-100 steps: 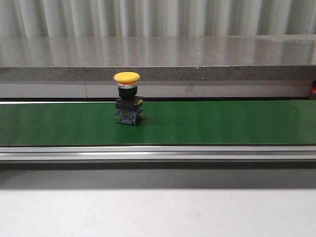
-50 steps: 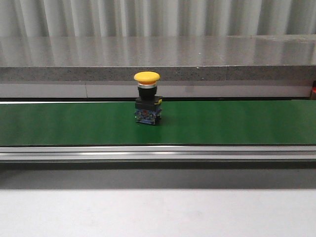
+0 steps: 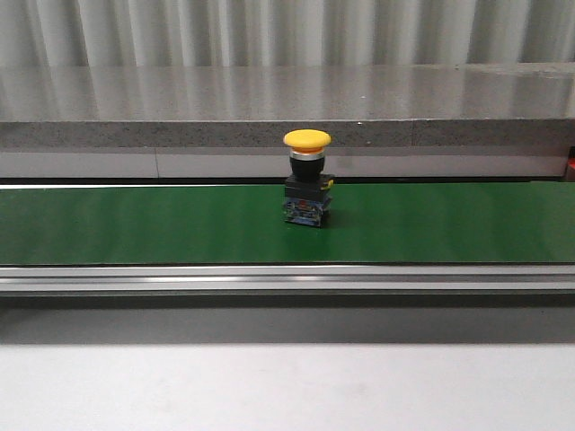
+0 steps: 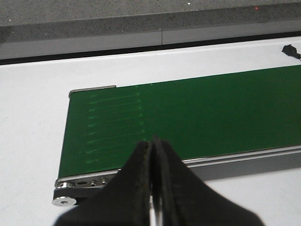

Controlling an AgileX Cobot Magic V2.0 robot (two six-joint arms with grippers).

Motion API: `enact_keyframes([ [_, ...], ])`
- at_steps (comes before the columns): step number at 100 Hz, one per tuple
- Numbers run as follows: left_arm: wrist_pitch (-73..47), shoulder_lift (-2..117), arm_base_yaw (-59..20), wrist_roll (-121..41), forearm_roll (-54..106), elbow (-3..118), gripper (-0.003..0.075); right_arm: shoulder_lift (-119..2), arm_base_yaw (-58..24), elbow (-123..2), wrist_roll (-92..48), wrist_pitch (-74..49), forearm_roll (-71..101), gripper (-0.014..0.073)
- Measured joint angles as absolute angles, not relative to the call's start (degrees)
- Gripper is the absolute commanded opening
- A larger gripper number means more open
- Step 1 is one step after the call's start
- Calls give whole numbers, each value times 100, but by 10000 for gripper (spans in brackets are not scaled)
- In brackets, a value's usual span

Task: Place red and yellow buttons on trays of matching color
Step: 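Carry the red button into the red tray and open the right gripper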

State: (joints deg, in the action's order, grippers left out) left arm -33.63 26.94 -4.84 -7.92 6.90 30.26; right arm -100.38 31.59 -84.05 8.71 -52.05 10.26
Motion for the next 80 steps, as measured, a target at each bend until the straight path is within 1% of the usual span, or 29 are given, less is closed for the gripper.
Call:
enact_keyframes([
  [38, -3363, 2694, -484, -792, 690, 3026, -20, -10803, 3204, -8853, 871, -4992, 1026, 174],
  [72, -3363, 2694, -484, -792, 690, 3026, -20, -11254, 3287, -8898, 874, -4857, 1026, 174],
  [80, -3363, 2694, -484, -792, 690, 3026, -20, -11308, 3287, -8898, 874, -4788, 1026, 190],
])
